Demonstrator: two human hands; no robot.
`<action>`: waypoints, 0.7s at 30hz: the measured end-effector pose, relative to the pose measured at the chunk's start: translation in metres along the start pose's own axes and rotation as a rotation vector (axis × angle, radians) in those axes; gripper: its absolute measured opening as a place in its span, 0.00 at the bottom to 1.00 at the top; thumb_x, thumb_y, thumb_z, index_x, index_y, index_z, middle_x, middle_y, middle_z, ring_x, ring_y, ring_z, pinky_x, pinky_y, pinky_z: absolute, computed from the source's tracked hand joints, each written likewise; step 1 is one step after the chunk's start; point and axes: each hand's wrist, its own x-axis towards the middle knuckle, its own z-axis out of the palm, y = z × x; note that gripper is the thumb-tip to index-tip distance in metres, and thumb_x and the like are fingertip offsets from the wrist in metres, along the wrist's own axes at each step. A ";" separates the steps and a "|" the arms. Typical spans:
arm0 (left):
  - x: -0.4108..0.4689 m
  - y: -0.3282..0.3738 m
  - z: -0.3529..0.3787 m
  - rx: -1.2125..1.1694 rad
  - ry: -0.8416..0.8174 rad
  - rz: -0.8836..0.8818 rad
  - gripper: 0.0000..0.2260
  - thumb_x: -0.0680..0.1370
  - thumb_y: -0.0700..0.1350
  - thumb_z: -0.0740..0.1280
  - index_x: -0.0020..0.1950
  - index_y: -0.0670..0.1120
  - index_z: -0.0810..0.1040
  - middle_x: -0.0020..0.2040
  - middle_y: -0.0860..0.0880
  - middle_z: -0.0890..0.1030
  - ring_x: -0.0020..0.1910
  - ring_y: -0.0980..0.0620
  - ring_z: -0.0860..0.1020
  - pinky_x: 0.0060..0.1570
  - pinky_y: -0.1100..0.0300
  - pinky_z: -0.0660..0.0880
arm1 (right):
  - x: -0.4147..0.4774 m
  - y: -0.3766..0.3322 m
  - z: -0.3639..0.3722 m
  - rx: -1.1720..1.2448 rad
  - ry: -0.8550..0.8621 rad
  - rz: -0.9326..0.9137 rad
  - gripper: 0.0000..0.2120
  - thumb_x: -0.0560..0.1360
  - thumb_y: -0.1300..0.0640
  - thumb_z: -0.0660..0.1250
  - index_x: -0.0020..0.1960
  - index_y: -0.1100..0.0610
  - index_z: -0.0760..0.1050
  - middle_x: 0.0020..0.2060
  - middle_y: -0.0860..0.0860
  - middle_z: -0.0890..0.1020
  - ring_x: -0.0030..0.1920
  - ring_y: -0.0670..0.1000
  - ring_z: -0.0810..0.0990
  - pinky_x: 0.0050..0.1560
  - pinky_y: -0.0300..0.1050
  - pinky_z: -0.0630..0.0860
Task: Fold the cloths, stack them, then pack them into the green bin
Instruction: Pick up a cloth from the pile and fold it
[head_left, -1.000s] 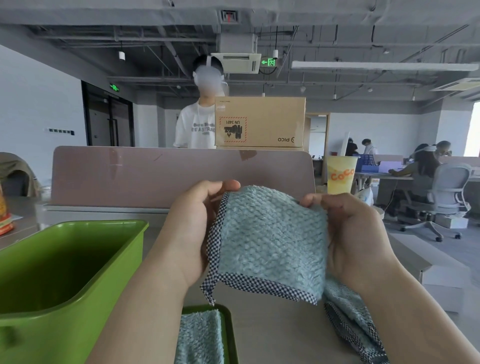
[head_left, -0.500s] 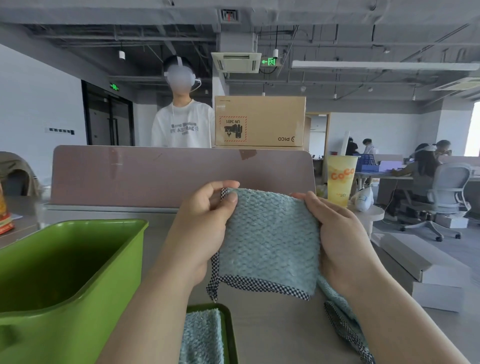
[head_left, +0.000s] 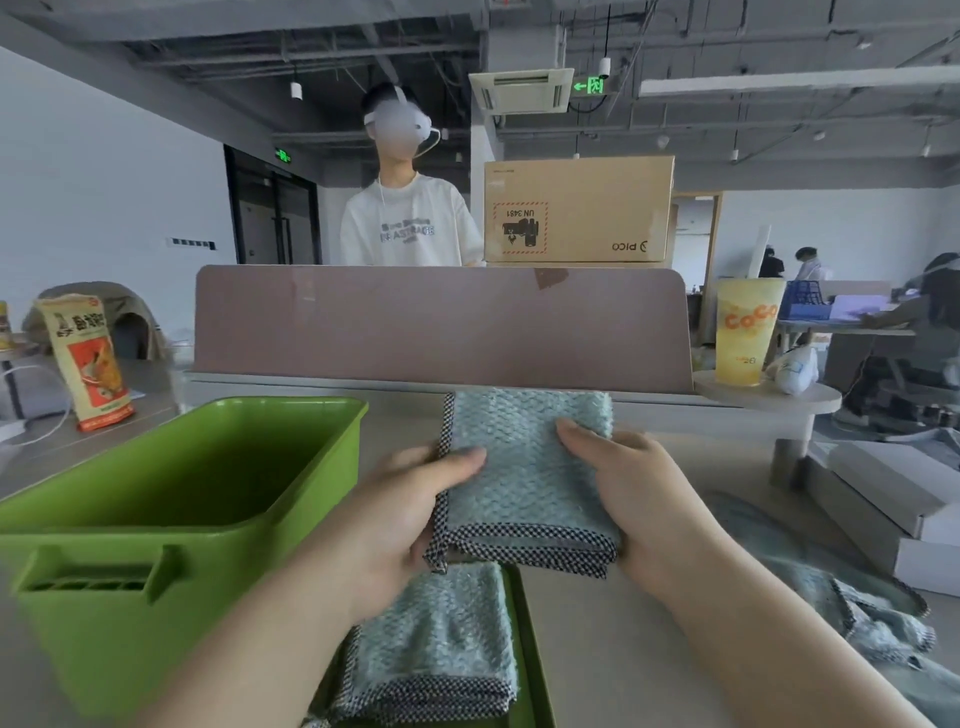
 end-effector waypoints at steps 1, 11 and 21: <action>-0.003 -0.009 -0.008 0.026 0.038 0.004 0.07 0.76 0.42 0.68 0.52 0.42 0.81 0.43 0.45 0.86 0.37 0.49 0.84 0.37 0.56 0.78 | 0.000 0.009 0.006 -0.010 0.020 0.025 0.10 0.78 0.57 0.65 0.49 0.64 0.78 0.41 0.58 0.86 0.38 0.58 0.86 0.37 0.49 0.82; -0.007 -0.080 -0.057 0.322 0.284 0.035 0.17 0.78 0.57 0.62 0.65 0.55 0.70 0.58 0.53 0.80 0.56 0.48 0.80 0.55 0.44 0.77 | -0.006 0.096 0.027 -0.585 0.069 0.130 0.08 0.77 0.56 0.63 0.47 0.58 0.78 0.42 0.57 0.86 0.43 0.58 0.84 0.49 0.57 0.81; -0.003 -0.085 -0.071 0.485 0.242 0.032 0.18 0.76 0.45 0.66 0.65 0.58 0.72 0.52 0.57 0.76 0.37 0.65 0.70 0.38 0.68 0.67 | 0.000 0.104 0.022 -0.351 0.057 0.155 0.27 0.74 0.65 0.68 0.69 0.50 0.64 0.50 0.52 0.79 0.49 0.58 0.83 0.53 0.58 0.80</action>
